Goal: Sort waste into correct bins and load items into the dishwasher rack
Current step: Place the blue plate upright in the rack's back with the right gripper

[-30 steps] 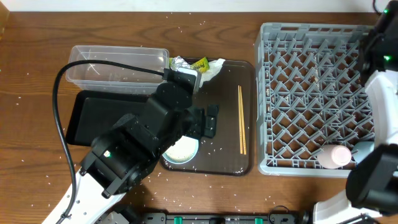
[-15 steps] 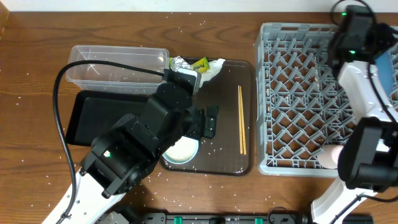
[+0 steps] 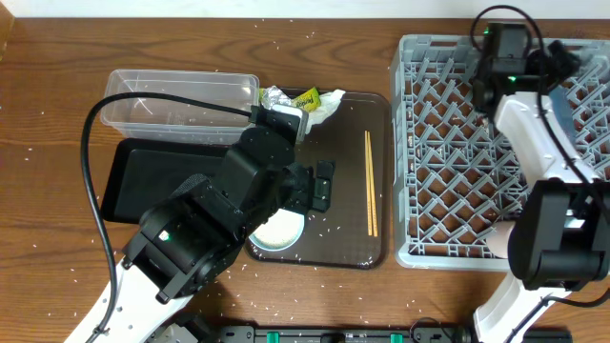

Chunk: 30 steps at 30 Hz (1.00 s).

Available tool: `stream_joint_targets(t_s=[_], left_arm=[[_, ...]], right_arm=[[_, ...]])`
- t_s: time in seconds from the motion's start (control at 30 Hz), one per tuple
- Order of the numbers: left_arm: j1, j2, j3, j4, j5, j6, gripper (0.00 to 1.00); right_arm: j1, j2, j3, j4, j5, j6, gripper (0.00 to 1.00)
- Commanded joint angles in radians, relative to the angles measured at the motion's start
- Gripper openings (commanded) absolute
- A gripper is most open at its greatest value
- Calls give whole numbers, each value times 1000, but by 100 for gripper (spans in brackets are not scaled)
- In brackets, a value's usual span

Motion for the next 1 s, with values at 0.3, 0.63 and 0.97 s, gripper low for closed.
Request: stream_joint_targets(t_s=[0.3, 0.63, 0.97], left_arm=[[-1, -8, 10, -3, -1, 6, 98], [0, -44, 10, -3, -164, 87, 98], [26, 73, 10, -92, -216, 99, 100]], right_arm=[[114, -45, 5, -241, -473, 517, 99], [103, -341, 5, -544, -1050, 848, 99], [82, -659, 5, -758, -1260, 932, 99]])
